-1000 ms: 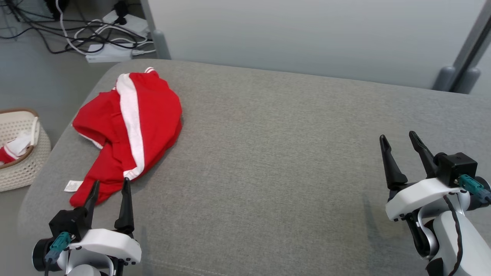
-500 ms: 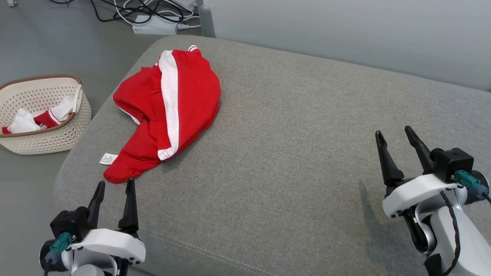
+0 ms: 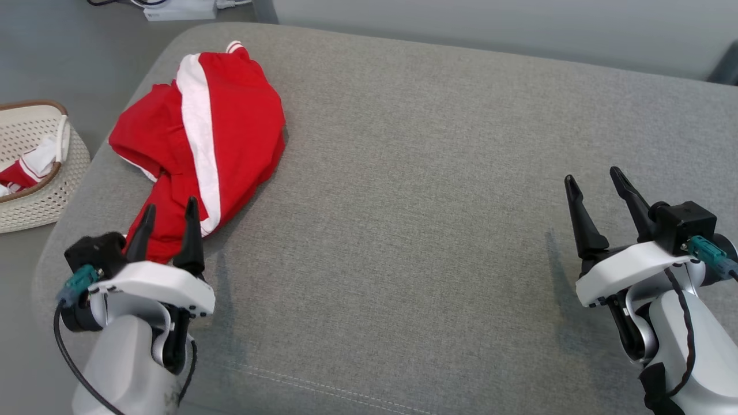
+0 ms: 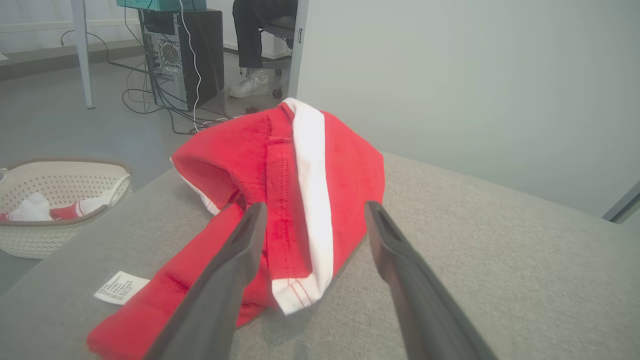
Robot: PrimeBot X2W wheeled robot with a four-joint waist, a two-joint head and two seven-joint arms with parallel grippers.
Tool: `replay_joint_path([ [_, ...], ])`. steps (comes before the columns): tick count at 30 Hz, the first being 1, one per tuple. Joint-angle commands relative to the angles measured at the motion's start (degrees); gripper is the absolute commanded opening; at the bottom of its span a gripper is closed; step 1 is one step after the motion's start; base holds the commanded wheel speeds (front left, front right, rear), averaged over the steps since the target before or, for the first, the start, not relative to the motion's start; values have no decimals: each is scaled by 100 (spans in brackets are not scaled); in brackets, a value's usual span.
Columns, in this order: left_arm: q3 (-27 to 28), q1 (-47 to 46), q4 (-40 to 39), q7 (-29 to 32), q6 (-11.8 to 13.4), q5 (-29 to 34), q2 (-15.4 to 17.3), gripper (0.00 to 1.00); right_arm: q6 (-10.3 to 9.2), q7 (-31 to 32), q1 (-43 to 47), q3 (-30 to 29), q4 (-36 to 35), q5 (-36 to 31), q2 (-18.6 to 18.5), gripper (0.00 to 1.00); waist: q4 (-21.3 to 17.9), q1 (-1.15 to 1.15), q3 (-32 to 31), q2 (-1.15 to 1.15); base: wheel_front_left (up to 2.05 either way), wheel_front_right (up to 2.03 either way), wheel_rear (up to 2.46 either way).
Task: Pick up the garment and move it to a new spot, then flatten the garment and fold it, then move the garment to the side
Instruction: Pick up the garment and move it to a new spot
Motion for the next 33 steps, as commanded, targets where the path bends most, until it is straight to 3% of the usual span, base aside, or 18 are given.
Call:
replay_joint_path([
  [1,36,-398,69,-59,-37,-109,292,100,7,-78,-171,133,-161,58,-16,100,-150,0,152,0,0,0,0],
  [6,-504,-1202,853,-43,-39,-617,693,100,7,-78,-264,129,-192,70,-5,100,-364,0,405,0,0,0,0],
  [15,-954,-2274,1734,302,-40,-1320,1395,100,7,-78,-376,148,-268,66,40,100,-631,0,749,0,0,0,0],
  [33,-1518,-3565,2628,1355,-40,-1774,2374,100,7,-78,-637,228,-359,75,191,100,-1106,0,1313,0,0,0,0],
])
